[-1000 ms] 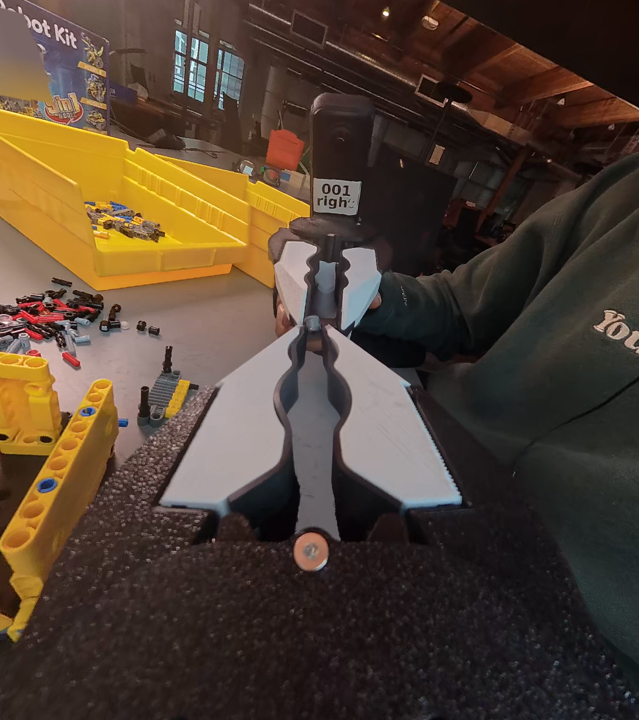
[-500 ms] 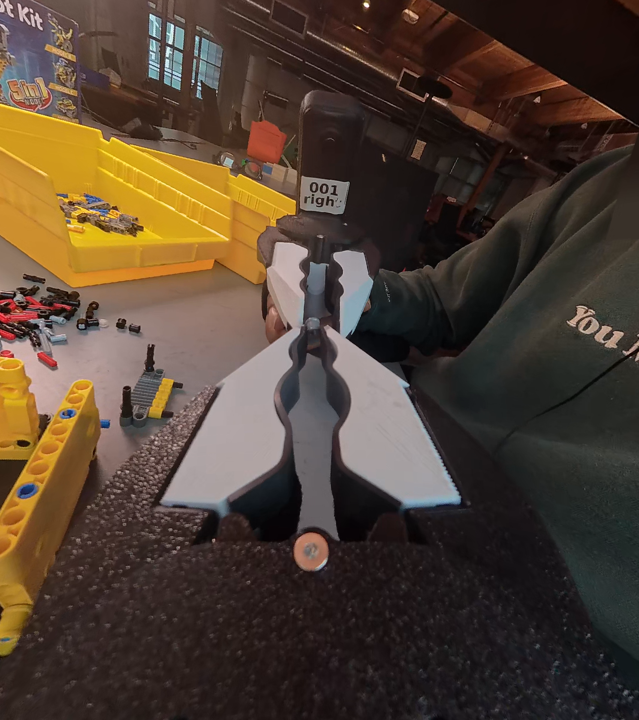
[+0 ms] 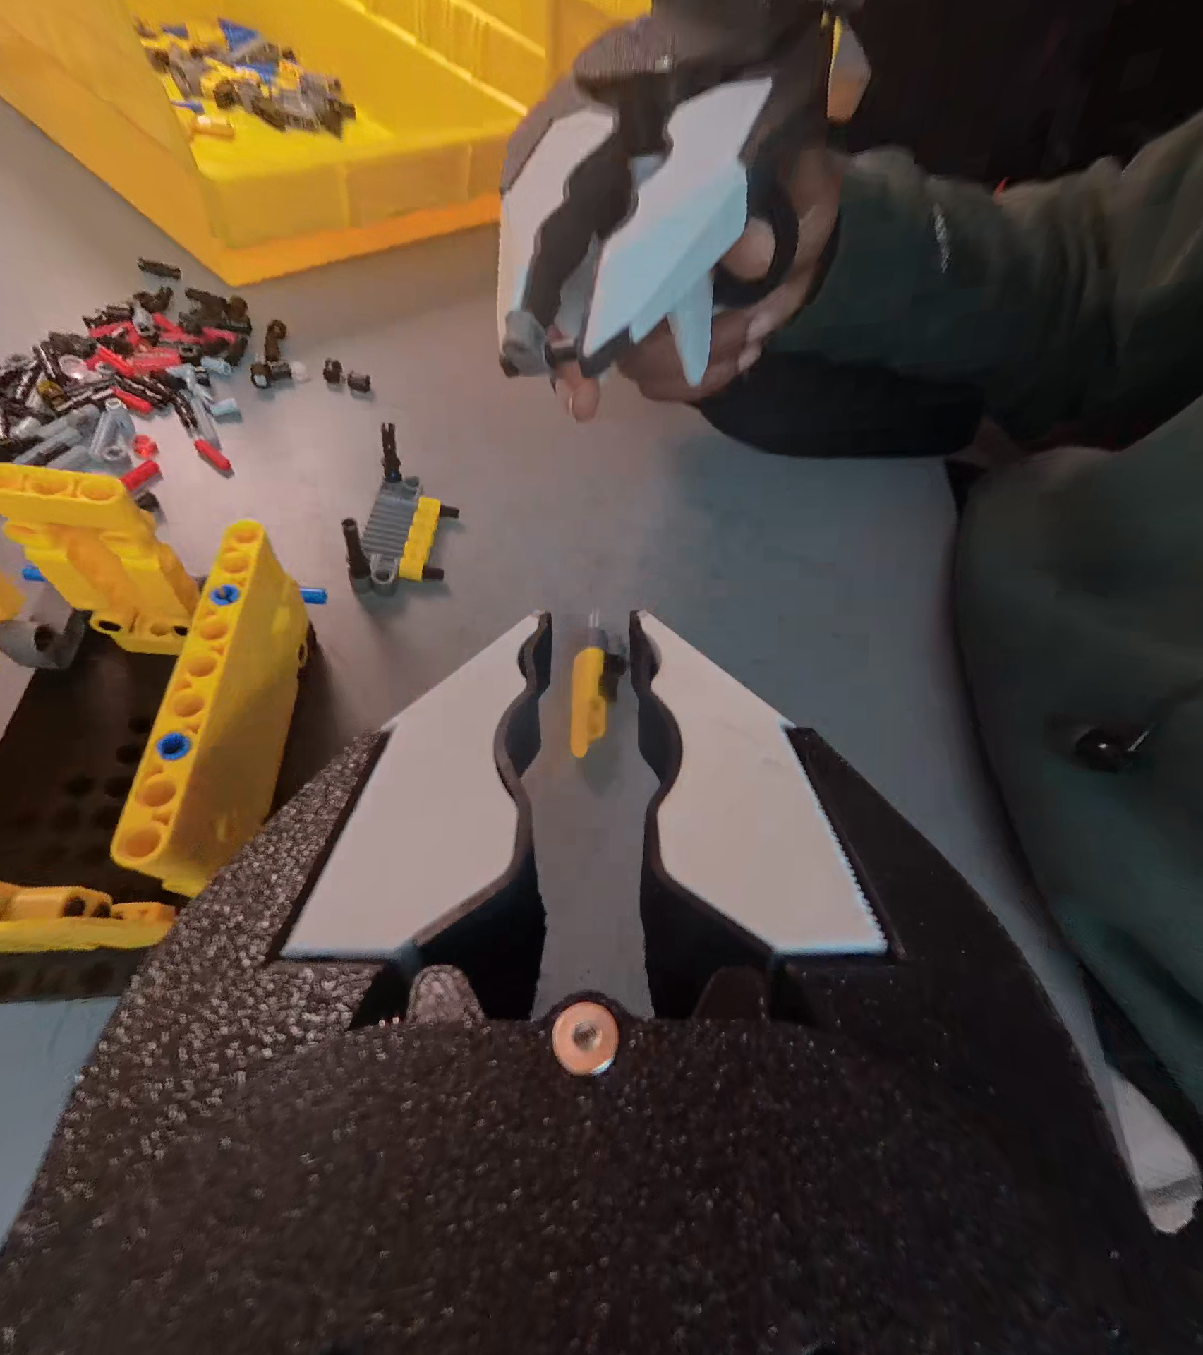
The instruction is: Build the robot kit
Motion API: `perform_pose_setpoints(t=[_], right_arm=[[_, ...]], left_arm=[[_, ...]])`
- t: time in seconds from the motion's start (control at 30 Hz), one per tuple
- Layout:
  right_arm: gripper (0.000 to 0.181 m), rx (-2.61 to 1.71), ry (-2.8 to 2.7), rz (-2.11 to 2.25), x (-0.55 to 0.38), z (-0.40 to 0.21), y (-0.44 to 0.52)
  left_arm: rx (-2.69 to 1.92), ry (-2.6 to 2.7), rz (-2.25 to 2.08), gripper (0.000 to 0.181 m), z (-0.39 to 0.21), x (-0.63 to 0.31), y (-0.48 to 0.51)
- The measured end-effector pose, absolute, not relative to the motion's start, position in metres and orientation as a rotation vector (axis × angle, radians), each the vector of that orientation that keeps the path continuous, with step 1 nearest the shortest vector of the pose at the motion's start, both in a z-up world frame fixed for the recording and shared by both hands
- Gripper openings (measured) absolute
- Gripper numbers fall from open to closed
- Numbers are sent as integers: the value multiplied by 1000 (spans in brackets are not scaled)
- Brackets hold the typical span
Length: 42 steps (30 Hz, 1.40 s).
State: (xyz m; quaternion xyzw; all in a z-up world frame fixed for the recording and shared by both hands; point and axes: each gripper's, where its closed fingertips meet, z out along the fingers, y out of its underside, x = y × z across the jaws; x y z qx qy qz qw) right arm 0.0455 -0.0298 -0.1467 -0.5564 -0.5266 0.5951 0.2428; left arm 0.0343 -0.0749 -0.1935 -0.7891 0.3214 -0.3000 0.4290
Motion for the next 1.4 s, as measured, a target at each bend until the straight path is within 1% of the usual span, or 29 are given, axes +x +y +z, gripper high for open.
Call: perform_pose_setpoints(t=[0.1,0.23,0.3,0.37,0.53,0.6,0.73,0.87,1.13,1.4], right_arm=[[15,-1555,-1435,1619,46,-151,-27],[15,-1579,-1436,1634,46,-154,-28],[15,-1587,-1436,1647,45,-155,-28],[15,-1596,-1437,1652,45,-156,-29],[15,-1613,-1446,1658,45,-158,-30],[15,-1607,-1463,1664,46,-158,-33],[15,-1499,-1574,1711,52,-151,-51],[15,-1458,-1644,1704,54,-151,-62],[15,-1456,-1765,1669,60,-160,-68],[15,-1487,-1929,1521,66,-186,-71]], left_arm=[[-2055,913,-653,20,-218,41,-78],[-2095,998,-564,21,-230,46,-79],[-2128,1035,-483,18,-239,42,-77],[-2129,1061,-450,12,-242,41,-78],[-2115,1032,-406,12,-239,38,-74],[-2069,955,-524,12,-225,42,-73],[-1950,702,-970,12,-184,52,-75],[-1936,612,-1138,12,-177,53,-77],[-1990,604,-1200,12,-184,57,-80],[-2110,724,-1091,12,-207,60,-87]])
